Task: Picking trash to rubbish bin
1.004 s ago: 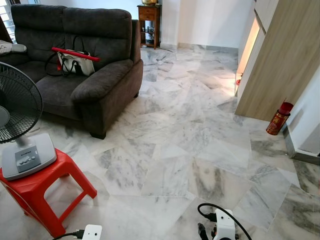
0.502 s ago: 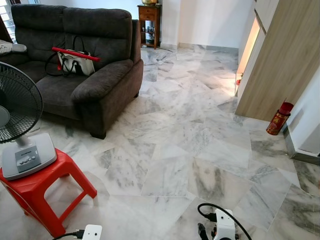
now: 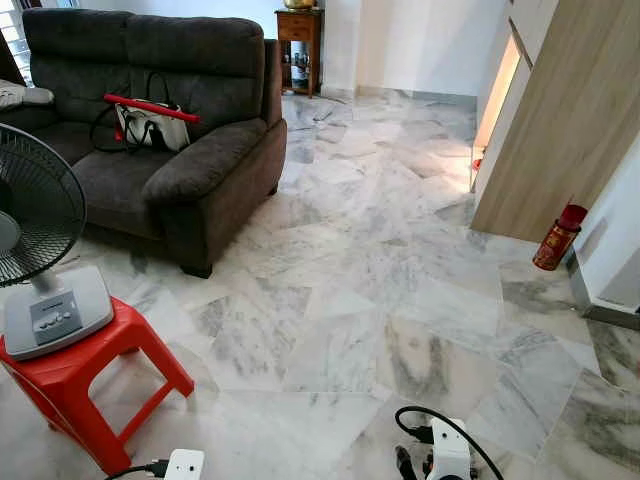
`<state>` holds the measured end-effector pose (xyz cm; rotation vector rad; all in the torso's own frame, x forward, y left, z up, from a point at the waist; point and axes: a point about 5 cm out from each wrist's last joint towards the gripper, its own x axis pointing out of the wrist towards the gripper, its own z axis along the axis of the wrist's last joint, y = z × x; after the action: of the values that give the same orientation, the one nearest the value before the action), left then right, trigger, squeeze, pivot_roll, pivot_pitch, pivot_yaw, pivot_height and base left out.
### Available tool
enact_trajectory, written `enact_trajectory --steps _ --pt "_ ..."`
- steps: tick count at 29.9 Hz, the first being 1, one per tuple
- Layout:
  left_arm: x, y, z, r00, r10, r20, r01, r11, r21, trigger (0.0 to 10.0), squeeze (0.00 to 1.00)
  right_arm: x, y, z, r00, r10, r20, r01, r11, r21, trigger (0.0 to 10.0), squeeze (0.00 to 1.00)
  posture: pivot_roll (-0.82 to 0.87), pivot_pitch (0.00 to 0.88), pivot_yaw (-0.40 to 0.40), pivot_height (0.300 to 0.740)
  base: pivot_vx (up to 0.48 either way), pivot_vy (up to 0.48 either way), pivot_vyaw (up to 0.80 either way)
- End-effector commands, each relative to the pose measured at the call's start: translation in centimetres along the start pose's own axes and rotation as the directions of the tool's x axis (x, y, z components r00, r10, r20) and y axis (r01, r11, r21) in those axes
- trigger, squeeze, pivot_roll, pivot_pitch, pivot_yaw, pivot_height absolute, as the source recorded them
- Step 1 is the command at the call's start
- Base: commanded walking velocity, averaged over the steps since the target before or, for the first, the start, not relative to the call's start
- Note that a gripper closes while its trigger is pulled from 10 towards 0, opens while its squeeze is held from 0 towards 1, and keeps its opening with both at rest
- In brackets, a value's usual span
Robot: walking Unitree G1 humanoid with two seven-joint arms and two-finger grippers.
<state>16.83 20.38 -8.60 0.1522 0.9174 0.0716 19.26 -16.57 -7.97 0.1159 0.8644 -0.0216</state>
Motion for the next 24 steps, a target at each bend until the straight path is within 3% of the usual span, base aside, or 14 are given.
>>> enact_trajectory --steps 1,24 --pt "0.0 0.02 -0.31 1.0 0.001 -0.029 -0.001 1.0 0.02 10.0 0.0 0.12 0.64 0.29 1.0 0.025 0.012 -0.025 1.0 0.017 10.0 0.0 -0.01 0.0 -0.037 0.74 0.0 0.0 0.0" --pt "0.04 0.16 -0.03 1.0 0.006 -0.014 -0.005 1.0 0.02 10.0 0.0 0.09 0.72 0.1 1.0 0.024 0.006 -0.024 0.999 0.022 10.0 0.0 -0.01 0.0 -0.031 0.74 0.0 0.0 0.0"
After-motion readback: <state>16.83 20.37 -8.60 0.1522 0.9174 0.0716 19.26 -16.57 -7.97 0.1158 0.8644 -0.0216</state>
